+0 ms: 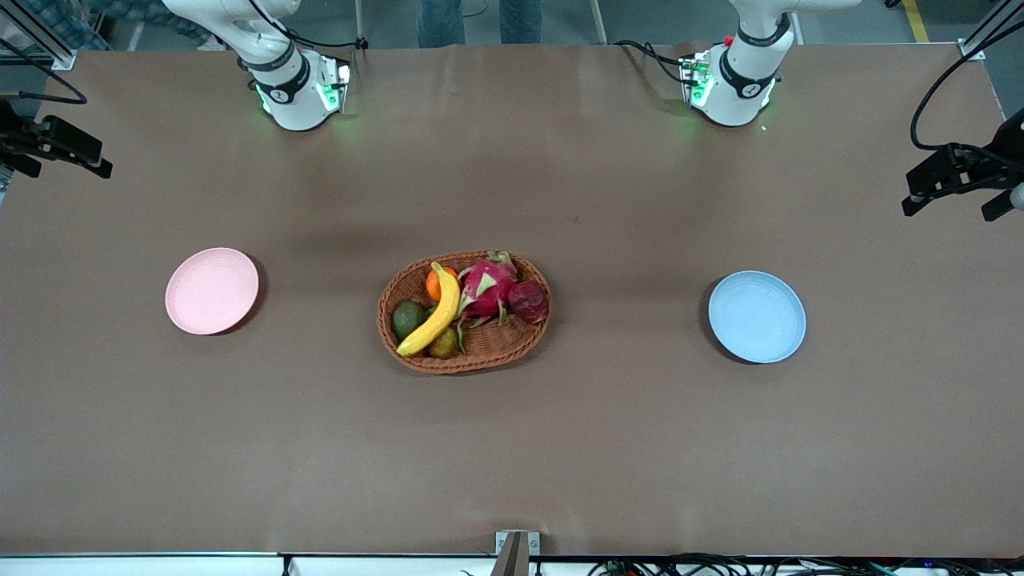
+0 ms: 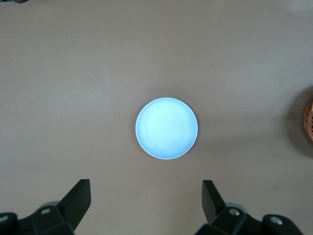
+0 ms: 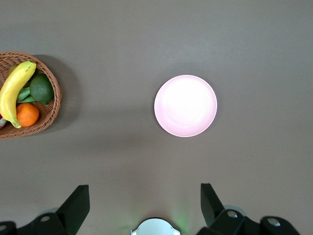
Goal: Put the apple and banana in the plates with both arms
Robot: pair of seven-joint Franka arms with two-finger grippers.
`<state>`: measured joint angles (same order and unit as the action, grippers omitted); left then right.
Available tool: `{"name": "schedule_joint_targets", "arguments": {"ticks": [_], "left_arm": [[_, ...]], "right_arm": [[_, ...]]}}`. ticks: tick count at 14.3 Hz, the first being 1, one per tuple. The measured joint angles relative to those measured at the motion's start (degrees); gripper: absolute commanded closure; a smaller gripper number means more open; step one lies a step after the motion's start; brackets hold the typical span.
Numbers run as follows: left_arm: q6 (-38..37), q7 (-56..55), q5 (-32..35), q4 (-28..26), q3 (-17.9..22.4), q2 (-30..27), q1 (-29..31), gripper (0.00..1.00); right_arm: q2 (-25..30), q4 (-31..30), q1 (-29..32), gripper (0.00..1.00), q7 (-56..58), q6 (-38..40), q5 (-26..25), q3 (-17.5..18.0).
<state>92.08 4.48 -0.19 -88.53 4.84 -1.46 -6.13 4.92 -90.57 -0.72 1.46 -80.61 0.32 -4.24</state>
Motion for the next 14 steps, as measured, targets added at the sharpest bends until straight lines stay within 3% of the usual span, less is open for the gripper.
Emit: {"name": "schedule_joint_targets", "arguments": {"ticks": [10, 14], "left_arm": [[0.0, -0.3, -0.1, 0.0, 0.0, 0.1, 0.0, 0.00], [-0.4, -7.2, -1.0, -0.2, -2.5, 2.5, -0.8, 0.00]], "right_arm": [[-0.2, 1.7, 0.0, 0.00, -0.1, -0.2, 0.0, 0.0], [-6.2, 1.4, 0.2, 0.00, -0.1, -4.8, -0.1, -0.2]]}}
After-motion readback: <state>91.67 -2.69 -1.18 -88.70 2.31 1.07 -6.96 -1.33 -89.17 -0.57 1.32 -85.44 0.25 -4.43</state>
